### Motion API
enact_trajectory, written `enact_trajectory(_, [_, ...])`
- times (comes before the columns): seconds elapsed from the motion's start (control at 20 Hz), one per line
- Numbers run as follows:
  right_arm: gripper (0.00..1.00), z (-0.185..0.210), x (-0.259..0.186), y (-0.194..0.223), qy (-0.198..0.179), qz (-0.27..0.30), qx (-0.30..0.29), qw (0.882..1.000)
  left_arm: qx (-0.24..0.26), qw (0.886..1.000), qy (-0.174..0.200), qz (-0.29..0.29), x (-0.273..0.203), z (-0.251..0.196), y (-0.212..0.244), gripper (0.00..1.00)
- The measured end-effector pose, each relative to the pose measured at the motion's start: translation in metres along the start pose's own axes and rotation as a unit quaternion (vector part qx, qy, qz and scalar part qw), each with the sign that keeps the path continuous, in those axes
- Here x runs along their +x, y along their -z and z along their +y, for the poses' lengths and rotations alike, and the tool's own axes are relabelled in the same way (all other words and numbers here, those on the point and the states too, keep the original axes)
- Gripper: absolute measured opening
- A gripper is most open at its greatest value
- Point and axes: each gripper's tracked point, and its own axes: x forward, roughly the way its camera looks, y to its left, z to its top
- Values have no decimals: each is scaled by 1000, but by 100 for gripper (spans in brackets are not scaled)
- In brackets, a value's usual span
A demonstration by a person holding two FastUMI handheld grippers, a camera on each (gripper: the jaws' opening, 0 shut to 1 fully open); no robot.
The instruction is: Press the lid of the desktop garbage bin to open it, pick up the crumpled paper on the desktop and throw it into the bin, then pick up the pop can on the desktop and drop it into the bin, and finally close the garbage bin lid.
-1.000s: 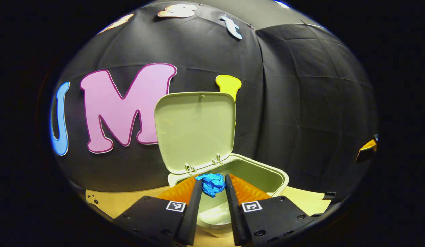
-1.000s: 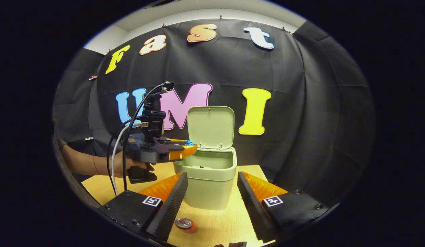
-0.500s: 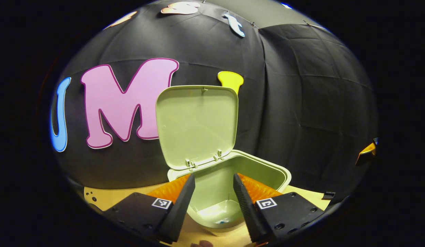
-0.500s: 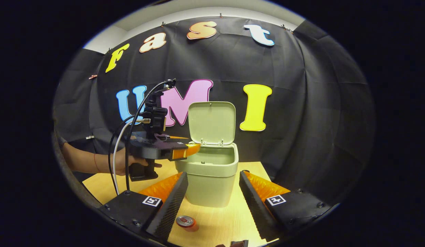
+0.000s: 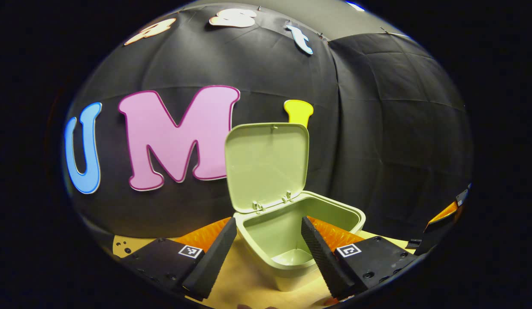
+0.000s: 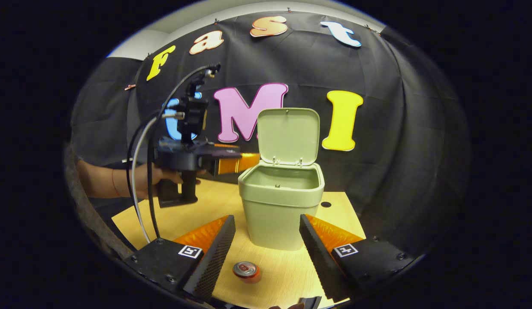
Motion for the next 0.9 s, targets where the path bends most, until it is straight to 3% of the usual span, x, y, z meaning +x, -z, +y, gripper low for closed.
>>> enact_trajectory(0.35, [95,27,14,61,-38,65,-21,997,8,999,-47,-23,-58,34,-17,98])
enact_trajectory(0.7, [96,37,31,113,-47,113,-27,992,-27,994,-100,-19,-99,67,-8,97])
enact_trajectory(0.9, [95,39,41,139,-52,137,-33,989,-71,989,-128,-13,-120,88,-4,97])
